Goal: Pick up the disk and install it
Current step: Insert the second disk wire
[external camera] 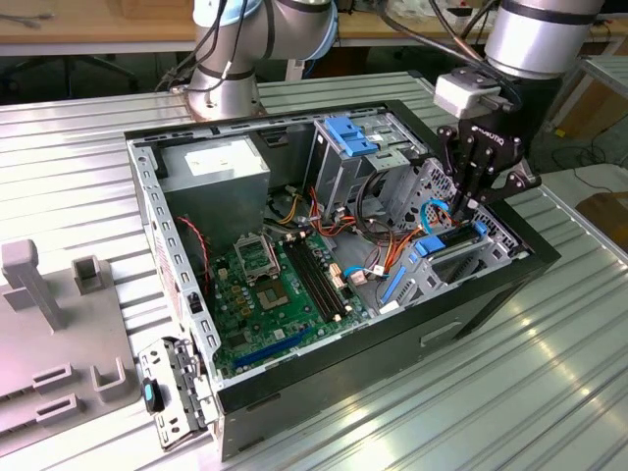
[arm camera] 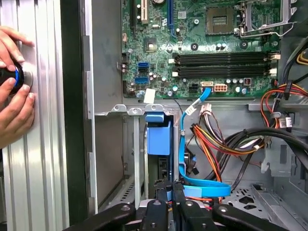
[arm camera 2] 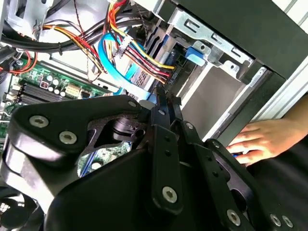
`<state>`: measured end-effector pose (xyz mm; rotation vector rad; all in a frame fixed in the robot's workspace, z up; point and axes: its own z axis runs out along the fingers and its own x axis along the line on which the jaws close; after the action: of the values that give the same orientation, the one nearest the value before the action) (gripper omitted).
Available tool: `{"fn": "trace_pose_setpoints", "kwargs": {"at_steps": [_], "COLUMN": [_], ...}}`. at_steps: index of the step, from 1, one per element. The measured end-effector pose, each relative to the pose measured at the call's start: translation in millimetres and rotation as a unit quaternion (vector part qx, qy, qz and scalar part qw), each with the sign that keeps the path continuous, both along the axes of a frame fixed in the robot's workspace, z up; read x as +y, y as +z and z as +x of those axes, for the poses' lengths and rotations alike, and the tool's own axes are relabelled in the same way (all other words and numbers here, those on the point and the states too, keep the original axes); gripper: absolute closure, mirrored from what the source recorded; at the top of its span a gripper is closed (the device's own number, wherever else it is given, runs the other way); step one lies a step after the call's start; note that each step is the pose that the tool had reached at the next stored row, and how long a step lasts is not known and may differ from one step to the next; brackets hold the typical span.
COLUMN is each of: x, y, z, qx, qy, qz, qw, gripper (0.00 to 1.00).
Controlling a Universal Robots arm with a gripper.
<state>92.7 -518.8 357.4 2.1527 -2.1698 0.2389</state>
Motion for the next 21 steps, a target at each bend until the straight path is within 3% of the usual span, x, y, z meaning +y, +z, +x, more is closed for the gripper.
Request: {"fn": "trace_pose_setpoints", "kwargs": {"at_steps": [3, 4, 7, 10, 11, 12, 13, 18, 21], "x": [-0.6, -1.5, -3.1, -6.3, -8.1, -10.8, -14.2, -24.4, -25.4], "y": [-4.1, -4.9, -5.8, -6.5, -6.9, -7.0, -7.2, -7.3, -8.3], "z": [0.0, -0.2, -0.5, -1.0, -1.0, -0.9, -0.9, -0.9, -0.9], "qx": [-0.0006, -0.0013, -0.0017, -0.0019, -0.0022, -0.0025, -0.0027, -0.0028, -0.0029], "qy": [-0.001, 0.004, 0.022, 0.024, 0.024, 0.024, 0.024, 0.024, 0.024], "qz": [0.0041, 0.0099, 0.0118, 0.0184, 0.0283, 0.0414, 0.0507, 0.0558, 0.0578], "qw": [1.0, 0.9999, 0.9997, 0.9995, 0.9993, 0.9988, 0.9984, 0.9981, 0.998], "gripper": [0.84, 0.84, 0.84, 0.84, 0.84, 0.84, 0.84, 0.84, 0.84]}}
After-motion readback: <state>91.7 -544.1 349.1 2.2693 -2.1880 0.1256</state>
